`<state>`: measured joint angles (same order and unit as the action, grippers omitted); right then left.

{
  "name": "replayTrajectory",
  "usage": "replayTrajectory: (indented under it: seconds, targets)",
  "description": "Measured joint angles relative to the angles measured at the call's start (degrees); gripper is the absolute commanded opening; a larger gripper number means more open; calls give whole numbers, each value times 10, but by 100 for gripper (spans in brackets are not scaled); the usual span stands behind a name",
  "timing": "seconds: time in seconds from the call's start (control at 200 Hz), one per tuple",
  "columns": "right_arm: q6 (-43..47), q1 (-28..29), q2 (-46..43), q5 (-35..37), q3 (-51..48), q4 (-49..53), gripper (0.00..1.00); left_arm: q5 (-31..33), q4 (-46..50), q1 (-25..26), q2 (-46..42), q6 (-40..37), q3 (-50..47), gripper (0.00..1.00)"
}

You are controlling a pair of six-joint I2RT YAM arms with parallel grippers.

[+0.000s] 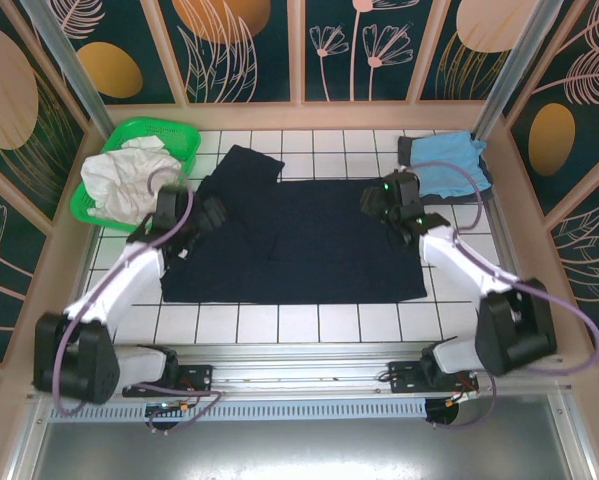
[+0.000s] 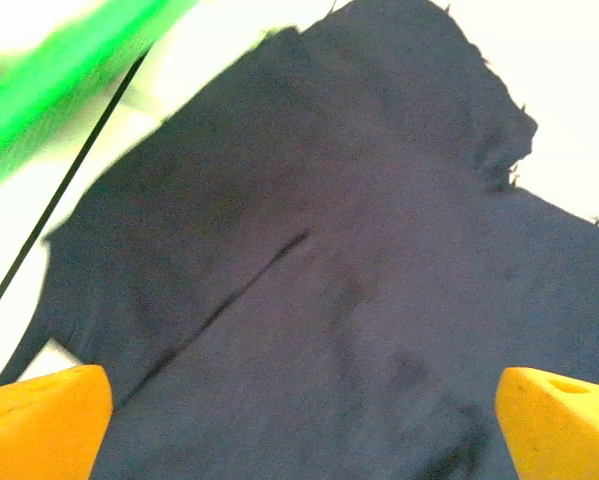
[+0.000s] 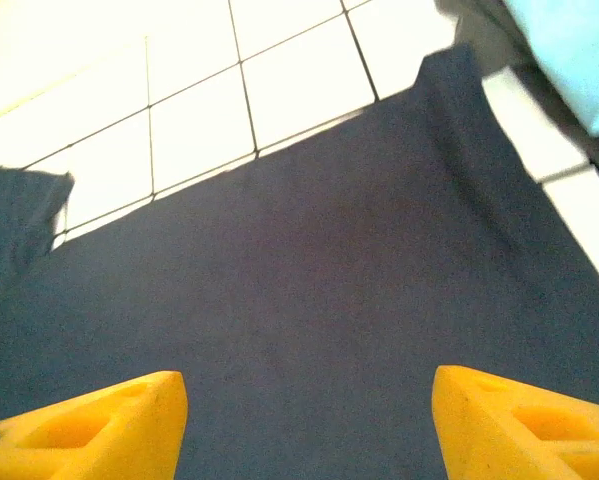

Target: Fold and stack the t-shirts

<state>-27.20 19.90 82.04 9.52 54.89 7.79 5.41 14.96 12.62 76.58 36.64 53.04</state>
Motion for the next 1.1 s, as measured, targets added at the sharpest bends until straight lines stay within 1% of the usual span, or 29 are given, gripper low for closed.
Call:
replayTrajectory:
  seconds: [0.075,0.13,0.175,0.245,0.4,0.455,0.48,0.545,0.595,0.701,0.786,0.871,0.886,0.956,1.006,1.061,1.101]
  targets:
    - [32,-24,83,-7,59,-2,64,12,-1,0,106,-22,119,94]
    - [49,-37,134,-4,99,0,63,23,0,0,177,-37,196,90]
    - [63,-48,179,-4,137,5,63,35,9,0,247,-47,267,90]
    - [81,-63,242,-1,194,15,63,48,21,0,348,-63,373,86]
    - [103,-90,327,14,274,36,61,56,79,0,565,-89,615,78]
    - [107,-97,348,22,293,46,61,56,98,0,638,-94,699,80]
    - [108,-99,355,26,299,50,61,56,103,0,662,-95,726,82]
    - [111,-104,371,35,312,57,61,57,118,0,720,-96,790,82]
    - [115,-104,379,42,316,60,61,58,121,0,748,-94,817,83]
    - [119,-105,388,46,316,63,61,80,113,1,770,-90,821,88]
    - [119,-106,397,45,319,63,61,86,103,0,772,-80,825,87]
    - [119,-110,409,41,328,62,61,87,101,-2,782,-73,836,84]
    - [119,-111,412,41,330,62,60,87,100,-3,783,-73,837,82]
    - [119,-114,424,42,341,62,59,81,95,-6,784,-67,839,63]
    - [119,-117,432,42,349,62,58,73,92,-8,784,-63,839,55]
    - [119,-118,442,42,358,62,56,66,89,-11,786,-64,839,43]
    - [119,-120,448,44,364,62,54,62,87,-14,787,-63,839,37]
